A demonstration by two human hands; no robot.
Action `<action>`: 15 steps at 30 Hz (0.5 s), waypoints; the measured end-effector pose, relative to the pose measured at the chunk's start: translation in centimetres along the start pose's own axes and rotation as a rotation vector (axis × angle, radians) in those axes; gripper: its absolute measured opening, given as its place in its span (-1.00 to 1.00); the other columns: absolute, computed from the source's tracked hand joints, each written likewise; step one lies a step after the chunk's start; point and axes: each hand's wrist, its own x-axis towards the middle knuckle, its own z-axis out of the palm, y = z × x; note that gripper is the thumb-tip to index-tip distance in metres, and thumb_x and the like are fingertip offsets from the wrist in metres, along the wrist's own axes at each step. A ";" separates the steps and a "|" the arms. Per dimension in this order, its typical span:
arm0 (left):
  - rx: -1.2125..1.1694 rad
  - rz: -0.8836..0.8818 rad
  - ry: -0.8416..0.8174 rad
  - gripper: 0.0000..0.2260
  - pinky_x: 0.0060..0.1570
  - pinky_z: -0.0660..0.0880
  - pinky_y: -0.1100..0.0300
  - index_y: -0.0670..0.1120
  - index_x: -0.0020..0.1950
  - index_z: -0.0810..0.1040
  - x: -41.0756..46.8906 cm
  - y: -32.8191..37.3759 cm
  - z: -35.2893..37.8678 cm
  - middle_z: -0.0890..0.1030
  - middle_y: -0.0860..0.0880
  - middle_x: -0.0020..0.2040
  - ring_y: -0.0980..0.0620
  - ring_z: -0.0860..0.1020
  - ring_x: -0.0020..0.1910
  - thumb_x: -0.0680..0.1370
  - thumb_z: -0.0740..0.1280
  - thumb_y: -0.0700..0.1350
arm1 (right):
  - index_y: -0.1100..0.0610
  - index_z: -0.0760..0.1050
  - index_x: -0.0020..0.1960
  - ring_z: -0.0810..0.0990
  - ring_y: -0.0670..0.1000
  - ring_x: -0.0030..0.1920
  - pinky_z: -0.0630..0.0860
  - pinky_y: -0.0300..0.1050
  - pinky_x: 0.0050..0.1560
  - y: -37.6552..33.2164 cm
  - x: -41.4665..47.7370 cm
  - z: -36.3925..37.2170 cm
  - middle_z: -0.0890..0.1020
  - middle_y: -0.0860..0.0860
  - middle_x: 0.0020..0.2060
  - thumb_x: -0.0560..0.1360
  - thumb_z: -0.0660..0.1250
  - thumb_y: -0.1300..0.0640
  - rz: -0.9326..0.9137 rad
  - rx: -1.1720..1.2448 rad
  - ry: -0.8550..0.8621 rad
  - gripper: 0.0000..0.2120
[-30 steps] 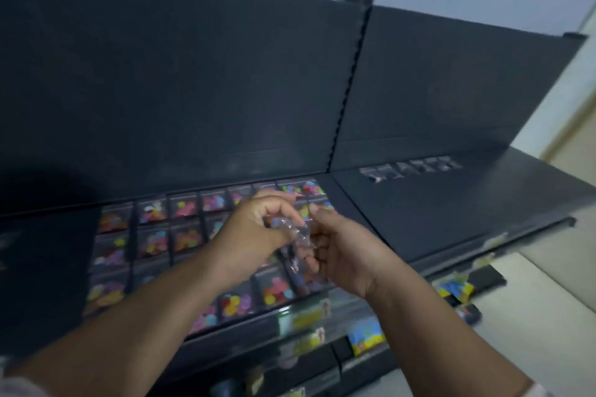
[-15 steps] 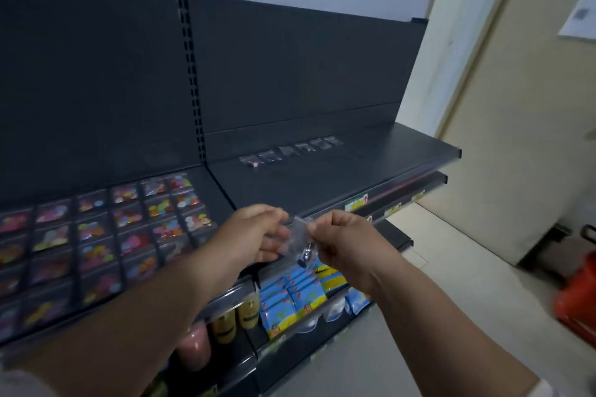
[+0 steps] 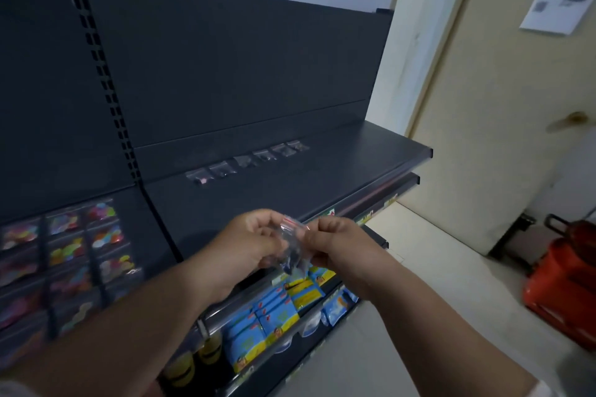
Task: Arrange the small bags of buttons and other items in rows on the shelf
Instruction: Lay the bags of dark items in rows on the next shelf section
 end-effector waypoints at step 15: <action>0.028 -0.160 0.329 -0.81 -0.37 0.47 0.21 -0.10 -0.26 0.48 12.0 -0.5 -6.1 0.55 -0.07 -0.40 0.01 0.53 -0.39 0.56 0.28 -0.22 | 0.11 0.52 -0.24 0.55 -0.02 -0.34 0.48 -0.15 -0.22 -1.5 16.8 -0.8 0.61 0.10 -0.38 0.47 0.31 0.30 -0.046 -0.435 -0.131 -0.84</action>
